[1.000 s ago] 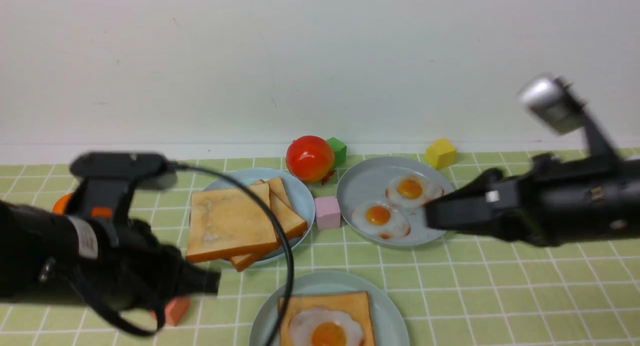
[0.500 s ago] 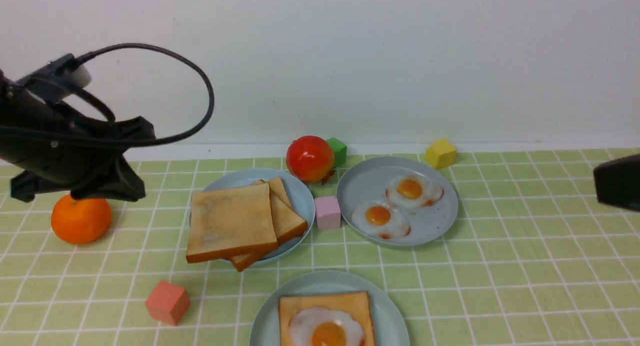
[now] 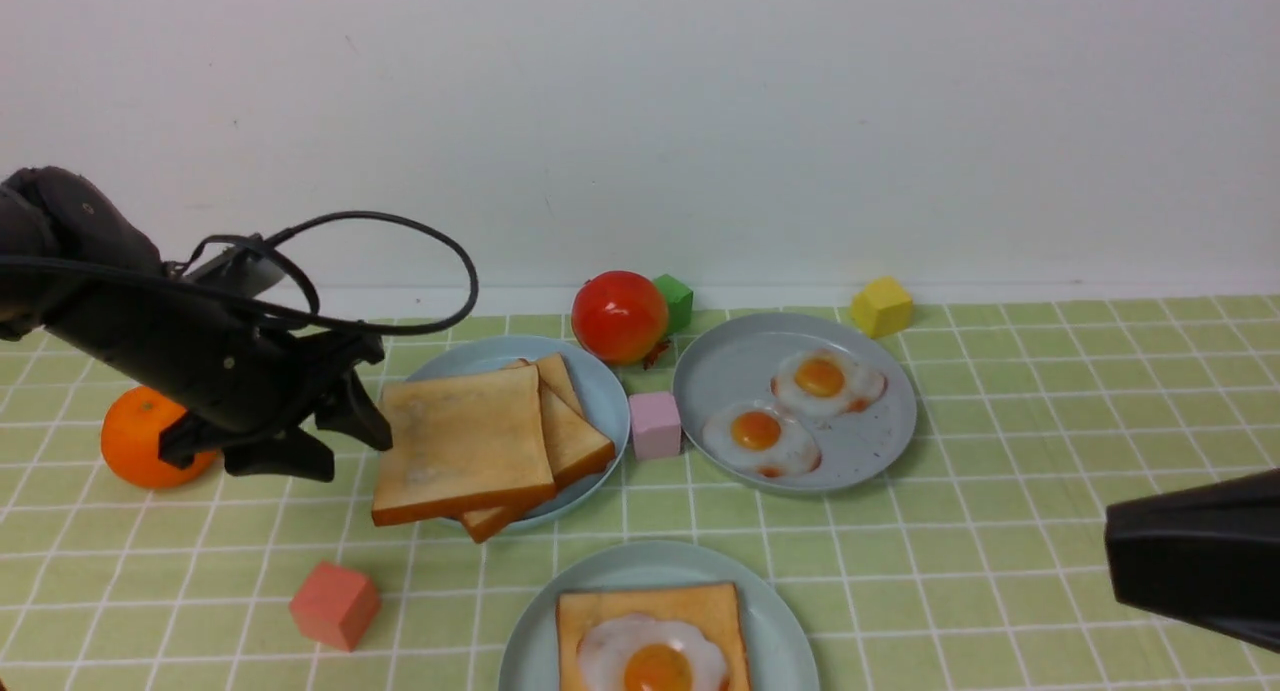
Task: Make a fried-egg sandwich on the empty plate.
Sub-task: Use the left arm to grab a slice of bread, then use the left arm to place a slice of bread on the fried egg in the middle
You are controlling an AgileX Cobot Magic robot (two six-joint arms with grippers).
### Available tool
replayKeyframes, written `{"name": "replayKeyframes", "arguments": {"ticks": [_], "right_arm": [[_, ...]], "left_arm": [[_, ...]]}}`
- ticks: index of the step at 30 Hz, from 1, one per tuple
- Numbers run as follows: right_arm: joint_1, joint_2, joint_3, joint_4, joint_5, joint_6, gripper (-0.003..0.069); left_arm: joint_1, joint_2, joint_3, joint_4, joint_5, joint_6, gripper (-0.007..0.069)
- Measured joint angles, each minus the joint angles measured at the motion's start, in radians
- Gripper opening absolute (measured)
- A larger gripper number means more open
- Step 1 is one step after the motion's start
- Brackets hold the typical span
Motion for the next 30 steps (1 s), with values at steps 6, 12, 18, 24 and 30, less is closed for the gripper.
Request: {"name": "replayKeyframes", "arguments": {"ticks": [6,12,18,24,30], "right_arm": [[0.0,-0.001,0.006,-0.003,-0.035,0.076,-0.0001],[0.0,-0.001,0.018,-0.1,-0.048,0.231,0.0004],[0.0,-0.001,0.018,-0.182,-0.048,0.294,0.0007],[0.0,-0.001,0.018,-0.221,-0.048,0.305,0.0013],[0.0,0.002,0.018,-0.307,-0.048,0.305,0.002]], "left_arm": [[0.0,0.074,-0.005,-0.136,-0.001,0.169,0.0355],[0.005,0.087,-0.007,-0.161,0.009,0.214,0.0171],[0.006,0.046,-0.008,-0.12,0.049,0.214,0.0036],[0.004,-0.123,-0.003,-0.118,0.139,0.215,0.0036],[-0.107,-0.294,0.121,-0.245,0.145,0.239,0.0036]]}}
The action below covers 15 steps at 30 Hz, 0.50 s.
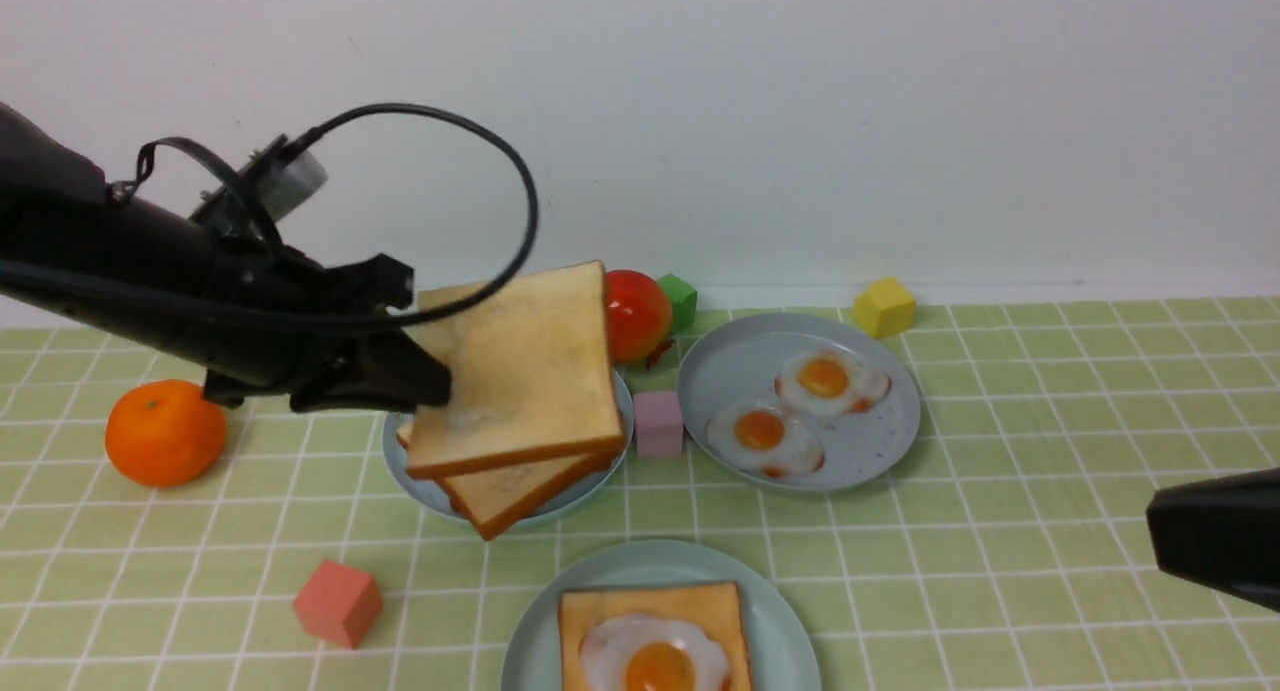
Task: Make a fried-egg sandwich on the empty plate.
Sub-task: Use the left arm to place a slice of bread on the fried egg in the middle
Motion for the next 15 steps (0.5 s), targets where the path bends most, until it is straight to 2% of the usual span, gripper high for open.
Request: {"name": "replayKeyframes", "arguments": {"ticks": [1,5,8,15], "right_arm": [[0.0,0.002,0.0,-0.004,0.0,0.0,0.002],[0.0,0.026,0.0,-0.049,0.0,0.029,0.0023],[0.0,0.036,0.0,-0.057,-0.002,0.051,0.0027],[0.0,0.038,0.0,-0.07,-0.01,0.055,0.0036]], "left_arm": [[-0.007,-0.007,0.007,-0.003,-0.007,0.001,0.0036],[-0.201,-0.019,0.184,-0.05,-0.178,0.006,0.0036],[-0.283,0.008,0.245,-0.057,-0.298,0.006,0.0036],[-0.374,0.119,0.271,-0.087,-0.414,0.005,0.0036]]}}
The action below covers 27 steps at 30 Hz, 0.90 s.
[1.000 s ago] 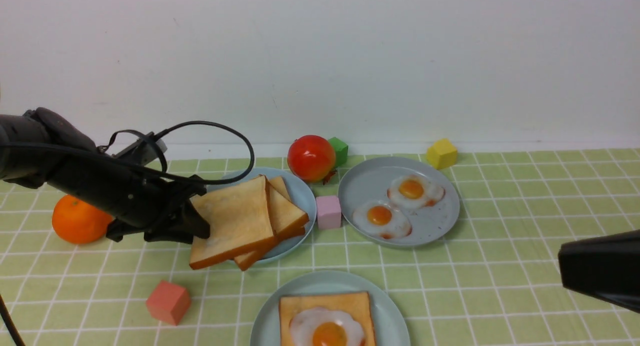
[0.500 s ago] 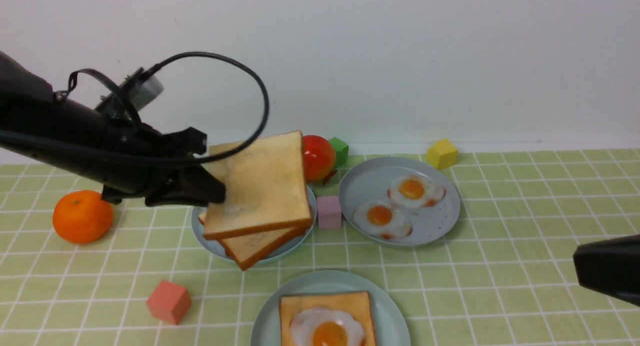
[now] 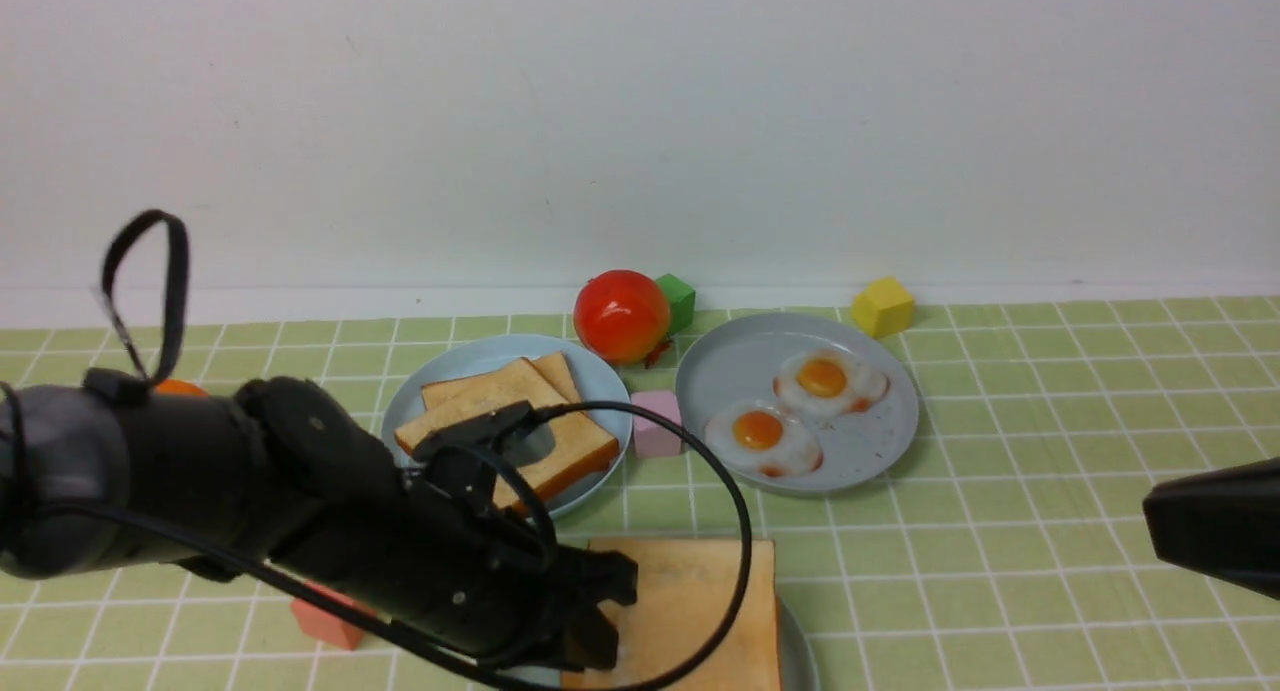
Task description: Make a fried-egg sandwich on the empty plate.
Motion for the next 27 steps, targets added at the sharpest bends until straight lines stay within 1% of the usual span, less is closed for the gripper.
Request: {"name": "replayKeyframes", "arguments": {"ticks": [5,7,10,13,14,15,16,17,20,22,24,25,26,27], "right_arm": [[0.0,0.0,0.0,0.0,-0.002,0.017,0.0043],[0.0,0.0,0.0,-0.001,-0.002,0.028,0.0046],[0.0,-0.003,0.0,-0.027,-0.002,0.046,0.005],[0.0,-0.023,0.0,-0.09,-0.022,0.124,0.0053],[0.0,-0.037,0.0,-0.121,-0.036,0.164,0.0053],[0.0,-0.041,0.0,-0.127,-0.039,0.17,0.0053],[0.0,-0.08,0.0,-0.186,-0.063,0.214,0.0055],[0.0,-0.106,0.001,-0.221,-0.074,0.234,0.0056],[0.0,-0.201,0.029,-0.298,-0.115,0.268,0.0059],[0.0,-0.249,0.059,-0.322,-0.148,0.277,0.0062],[0.0,-0.352,0.134,-0.344,-0.211,0.289,0.0067],[0.0,-0.403,0.18,-0.343,-0.236,0.302,0.0069],[0.0,-0.412,0.18,-0.342,-0.241,0.302,0.0069],[0.0,-0.47,0.25,-0.328,-0.277,0.338,0.007]], "left_arm": [[0.0,0.033,-0.001,-0.028,0.0,-0.04,0.0044],[0.0,0.033,-0.001,-0.028,-0.002,-0.049,0.0068],[0.0,0.029,-0.001,-0.011,0.005,-0.062,0.0129],[0.0,0.009,-0.001,0.025,0.019,-0.087,0.02],[0.0,-0.008,-0.001,0.054,0.037,-0.101,0.0237],[0.0,-0.011,-0.001,0.059,0.041,-0.101,0.0244],[0.0,-0.046,-0.001,0.112,0.073,-0.13,0.0297],[0.0,-0.065,-0.001,0.142,0.087,-0.147,0.0323],[0.0,-0.157,-0.001,0.222,0.149,-0.213,0.0371],[0.0,-0.192,-0.001,0.257,0.181,-0.236,0.0383],[0.0,-0.302,-0.001,0.333,0.253,-0.28,0.0392],[0.0,-0.346,-0.001,0.362,0.278,-0.301,0.0393],[0.0,-0.356,-0.001,0.373,0.283,-0.305,0.0393],[0.0,-0.423,-0.001,0.406,0.317,-0.337,0.0394]]}}
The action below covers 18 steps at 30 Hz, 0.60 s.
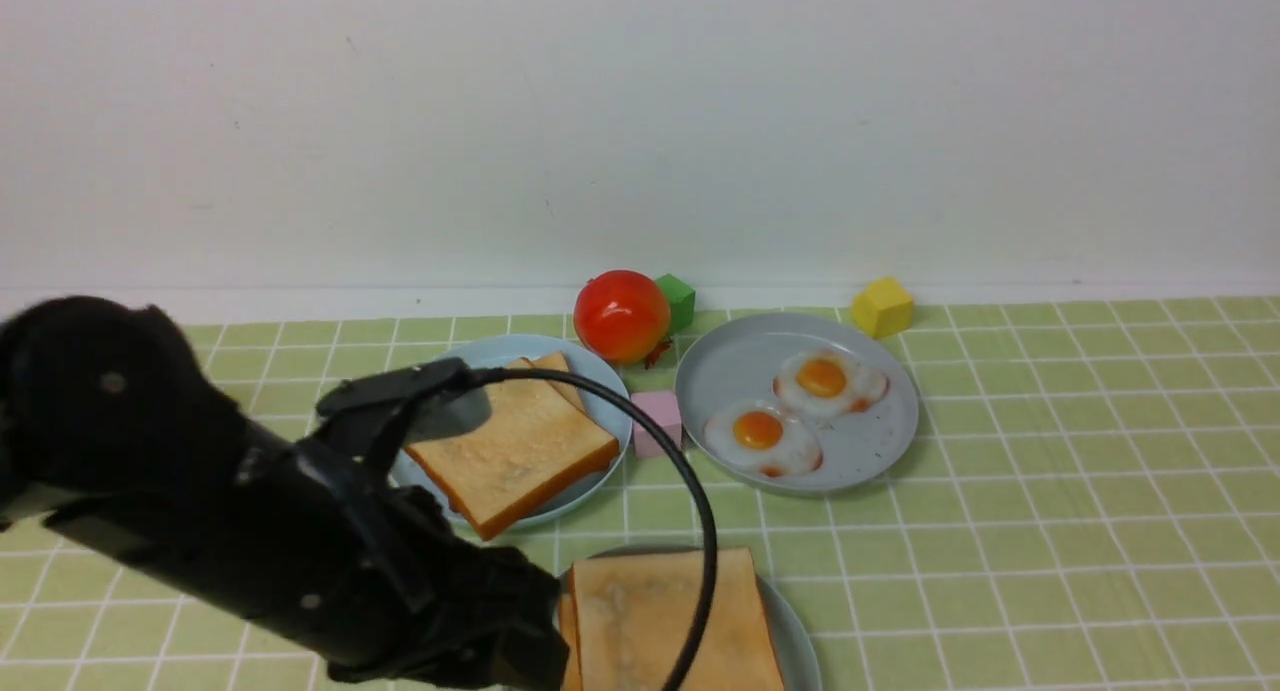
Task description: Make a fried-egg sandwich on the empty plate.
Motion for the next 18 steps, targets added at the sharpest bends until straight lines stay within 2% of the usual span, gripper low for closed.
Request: {"name": "replayKeyframes", "arguments": {"ticks": [4,9,11,13,18], "right_arm": [[0.0,-0.135,0.179,0.058,-0.105,0.102,0.0076],[0.0,-0.213,0.358,0.07,-0.251,0.127,0.0083],[0.0,-0.222,0.442,0.07,-0.381,0.13,0.0085],[0.0,-0.222,0.472,0.07,-0.431,0.13,0.0088],[0.0,-0.222,0.519,0.07,-0.561,0.13,0.0095]], "left_arm": [[0.0,-0.213,0.001,0.065,0.076,-0.098,0.0386],[0.0,-0.472,0.015,0.068,0.165,-0.12,0.0338],[0.0,-0.635,0.044,0.067,0.218,-0.14,0.0266],[0.0,-0.711,0.064,0.067,0.237,-0.173,0.0221],[0.0,-0.844,0.113,0.073,0.258,-0.308,0.0017]]}}
